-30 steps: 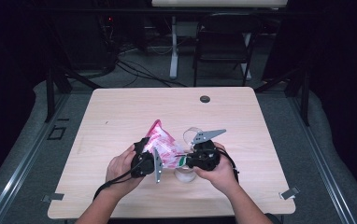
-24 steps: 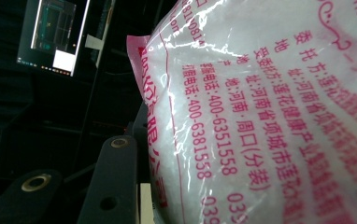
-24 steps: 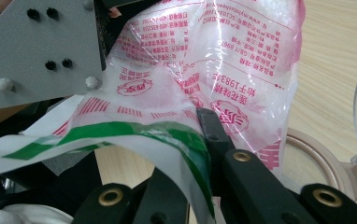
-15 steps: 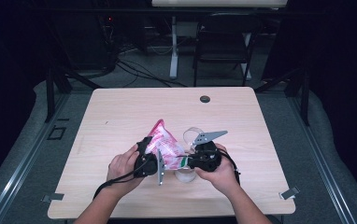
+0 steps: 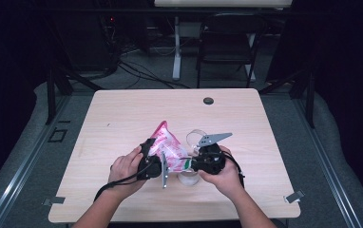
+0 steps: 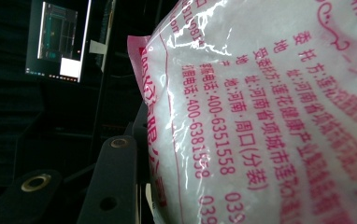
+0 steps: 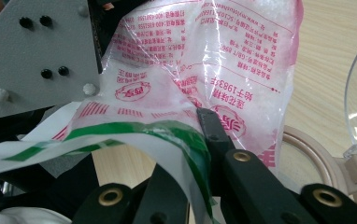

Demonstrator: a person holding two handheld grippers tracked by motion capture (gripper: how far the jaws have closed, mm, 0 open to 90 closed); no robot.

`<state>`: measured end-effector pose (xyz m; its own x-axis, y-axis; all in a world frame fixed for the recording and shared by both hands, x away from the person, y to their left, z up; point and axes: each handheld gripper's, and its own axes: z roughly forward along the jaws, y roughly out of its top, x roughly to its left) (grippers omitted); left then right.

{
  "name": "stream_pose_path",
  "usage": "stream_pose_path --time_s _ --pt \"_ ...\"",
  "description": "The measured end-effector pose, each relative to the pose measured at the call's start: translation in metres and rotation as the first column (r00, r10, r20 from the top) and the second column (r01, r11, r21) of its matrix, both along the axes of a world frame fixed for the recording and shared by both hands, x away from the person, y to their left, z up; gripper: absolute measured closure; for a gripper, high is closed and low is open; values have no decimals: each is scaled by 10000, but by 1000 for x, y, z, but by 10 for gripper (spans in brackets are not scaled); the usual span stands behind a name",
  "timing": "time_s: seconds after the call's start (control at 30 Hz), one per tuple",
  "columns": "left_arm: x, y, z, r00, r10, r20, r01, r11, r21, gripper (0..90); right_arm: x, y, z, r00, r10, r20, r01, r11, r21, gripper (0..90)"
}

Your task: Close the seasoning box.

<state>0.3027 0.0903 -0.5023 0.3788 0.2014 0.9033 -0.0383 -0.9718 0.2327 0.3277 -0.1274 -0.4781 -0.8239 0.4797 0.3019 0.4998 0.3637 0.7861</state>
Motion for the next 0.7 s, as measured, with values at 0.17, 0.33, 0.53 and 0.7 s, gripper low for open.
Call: stream_pose_path --time_s 0.17,0.33,0.53,0.7 --pt "-1 -2 2 9999 63 153 -65 9999 130 616 1 -1 0 10000 -27 -52 27 10000 80 900" --pt "1 -4 6 9999 -4 159 0 9996 272 616 2 -4 0 9999 -34 -123 36 9998 185 900" --pt "2 -4 9 9995 -61 296 48 9991 422 617 3 -4 -2 9999 75 -132 -74 9999 87 900" --pt "2 -6 13 9993 -128 360 107 9982 584 618 4 -5 -3 9997 125 -232 -121 9998 165 900"
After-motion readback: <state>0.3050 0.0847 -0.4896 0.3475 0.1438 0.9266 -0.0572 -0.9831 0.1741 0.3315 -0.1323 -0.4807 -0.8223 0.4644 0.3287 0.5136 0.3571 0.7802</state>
